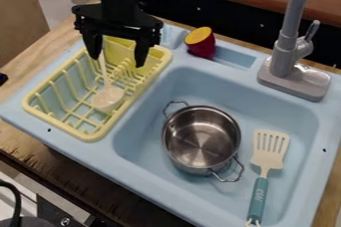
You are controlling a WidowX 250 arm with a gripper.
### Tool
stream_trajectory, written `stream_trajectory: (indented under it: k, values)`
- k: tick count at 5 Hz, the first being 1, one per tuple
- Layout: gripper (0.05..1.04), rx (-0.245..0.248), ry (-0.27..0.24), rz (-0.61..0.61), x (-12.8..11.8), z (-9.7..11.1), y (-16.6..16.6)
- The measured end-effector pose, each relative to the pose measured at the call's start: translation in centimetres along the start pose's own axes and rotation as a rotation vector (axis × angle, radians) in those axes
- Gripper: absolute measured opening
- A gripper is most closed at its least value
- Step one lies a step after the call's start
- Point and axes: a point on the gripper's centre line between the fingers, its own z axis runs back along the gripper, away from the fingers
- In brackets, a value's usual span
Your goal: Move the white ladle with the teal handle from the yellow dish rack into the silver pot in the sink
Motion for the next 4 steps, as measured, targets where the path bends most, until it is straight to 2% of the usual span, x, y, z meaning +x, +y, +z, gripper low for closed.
stream_trajectory:
  k: [1, 2, 3, 4]
  values:
    - [0.979, 0.007, 0.036, -0.009, -0.7, -0.7, -0.2]
    - [0.979, 0.027, 0.053, -0.016, -1.5, -0.3, -2.0]
    - [0.979, 0.026, -0.010, 0.044, -1.1, -0.4, -2.3]
    - [0.979, 0.068, -0.107, 0.164, 0.8, -1.1, -0.4]
